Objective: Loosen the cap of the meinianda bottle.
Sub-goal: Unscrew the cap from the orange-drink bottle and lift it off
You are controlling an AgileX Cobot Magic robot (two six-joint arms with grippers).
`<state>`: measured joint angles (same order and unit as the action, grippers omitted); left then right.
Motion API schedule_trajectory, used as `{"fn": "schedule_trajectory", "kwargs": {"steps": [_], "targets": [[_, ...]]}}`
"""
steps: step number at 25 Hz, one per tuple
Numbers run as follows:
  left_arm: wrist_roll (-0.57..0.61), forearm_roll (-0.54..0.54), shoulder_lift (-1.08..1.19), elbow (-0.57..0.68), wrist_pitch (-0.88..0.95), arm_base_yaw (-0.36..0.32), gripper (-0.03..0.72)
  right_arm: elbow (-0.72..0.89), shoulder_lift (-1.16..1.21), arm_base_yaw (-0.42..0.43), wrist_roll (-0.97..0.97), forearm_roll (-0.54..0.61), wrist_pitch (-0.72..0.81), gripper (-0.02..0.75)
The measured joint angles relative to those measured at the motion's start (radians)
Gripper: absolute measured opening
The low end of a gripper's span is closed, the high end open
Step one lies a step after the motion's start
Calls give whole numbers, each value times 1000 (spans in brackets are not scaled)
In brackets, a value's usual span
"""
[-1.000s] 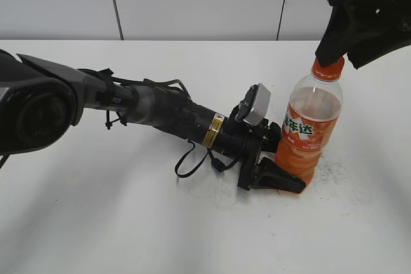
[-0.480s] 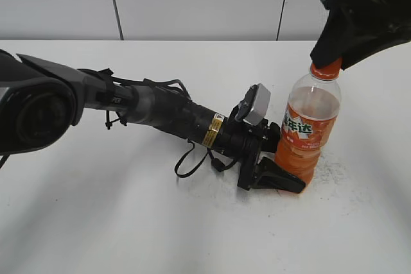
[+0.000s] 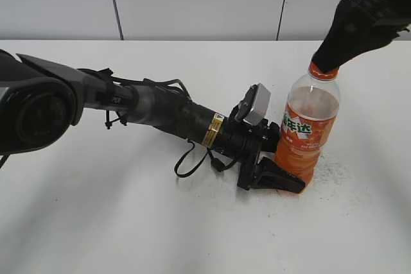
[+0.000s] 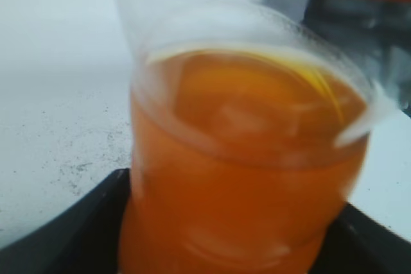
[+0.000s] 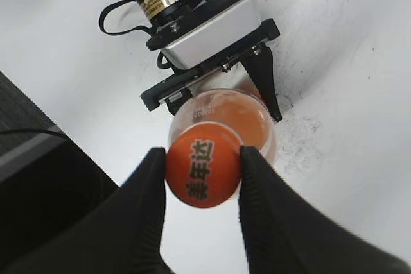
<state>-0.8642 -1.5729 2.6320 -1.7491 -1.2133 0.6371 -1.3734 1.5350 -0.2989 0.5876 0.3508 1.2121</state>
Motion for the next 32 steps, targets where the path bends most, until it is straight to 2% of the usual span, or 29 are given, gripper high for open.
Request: {"fn": "schedule_trajectory", "kwargs": {"steps": [5,7,9,12,15,19,20,23,28,30,32], "targets": [[-1,-1,0,0,0,0,568,-1,0,0,78,0,-1,260],[-1,-2,0,0,0,0,568,-1,2,0,49,-2,2,323],[-1,-3,0,0,-4,0,568,-1,5,0,-41,2,2,434],[-1,-5,0,0,-4,0,568,-2,5,0,-253,13,2,498],[-1,-6,0,0,-6,0,568,-2,5,0,-432,13,2,463],[-4,-6,0,0,-6,0,568,-2,5,0,-474,6,2,312],[-5,-6,0,0,-6,0,568,-2,5,0,-462,6,4,269],[-6,-7,0,0,-6,0,568,-3,5,0,-350,5,4,262],[-6,-8,0,0,-6,-1,568,-6,5,0,200,-1,2,261],[-6,-8,0,0,-6,-1,568,-7,4,0,341,-1,2,260],[-6,-8,0,0,-6,-1,568,-8,4,0,393,-1,2,259]]}}
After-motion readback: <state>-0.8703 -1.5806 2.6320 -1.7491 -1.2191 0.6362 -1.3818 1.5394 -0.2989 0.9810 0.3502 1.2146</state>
